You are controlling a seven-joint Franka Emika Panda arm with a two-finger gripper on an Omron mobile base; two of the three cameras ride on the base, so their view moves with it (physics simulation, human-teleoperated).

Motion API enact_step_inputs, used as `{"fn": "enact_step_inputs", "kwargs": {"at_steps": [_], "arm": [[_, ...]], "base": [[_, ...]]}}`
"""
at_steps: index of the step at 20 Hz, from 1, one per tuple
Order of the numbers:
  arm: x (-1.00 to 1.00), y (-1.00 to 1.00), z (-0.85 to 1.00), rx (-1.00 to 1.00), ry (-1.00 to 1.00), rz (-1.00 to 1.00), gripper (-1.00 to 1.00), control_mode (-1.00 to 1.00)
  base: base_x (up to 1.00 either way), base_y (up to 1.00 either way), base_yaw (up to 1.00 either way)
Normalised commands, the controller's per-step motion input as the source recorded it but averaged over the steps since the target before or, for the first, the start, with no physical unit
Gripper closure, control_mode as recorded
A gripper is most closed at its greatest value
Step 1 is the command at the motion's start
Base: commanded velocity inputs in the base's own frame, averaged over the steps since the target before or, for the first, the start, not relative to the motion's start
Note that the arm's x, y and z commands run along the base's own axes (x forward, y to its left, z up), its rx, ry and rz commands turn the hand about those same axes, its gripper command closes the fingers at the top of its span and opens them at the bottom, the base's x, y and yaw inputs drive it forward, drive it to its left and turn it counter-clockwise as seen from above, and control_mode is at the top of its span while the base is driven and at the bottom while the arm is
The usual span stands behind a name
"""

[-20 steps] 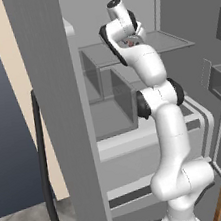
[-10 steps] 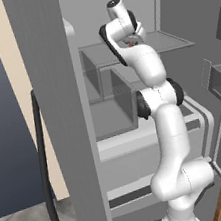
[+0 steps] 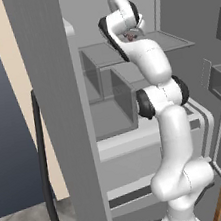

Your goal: Retrieve the sausage and cheese from the fridge and place them on the cutting board on the counter.

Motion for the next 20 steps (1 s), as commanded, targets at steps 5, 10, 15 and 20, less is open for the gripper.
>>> {"fn": "enact_step_inputs", "kwargs": {"at_steps": [5,10,15,20], "arm": [[-0.74,0.02,-0.17,-0.02,-0.29,0.1,1.0,-1.0],[-0.85,0.03,-0.64,-0.03,-0.24,0.1,1.0,-1.0],[-1.0,0.06,0.11,0.0,-0.19,0.05,1.0,-1.0],[-1.0,0.01,0.39,0.0,0.04,0.06,1.0,-1.0]], "base": [[0.0,0.0,0.0],[0.0,0.0,0.0],[0.0,0.0,0.0],[0.0,0.0,0.0]]}}
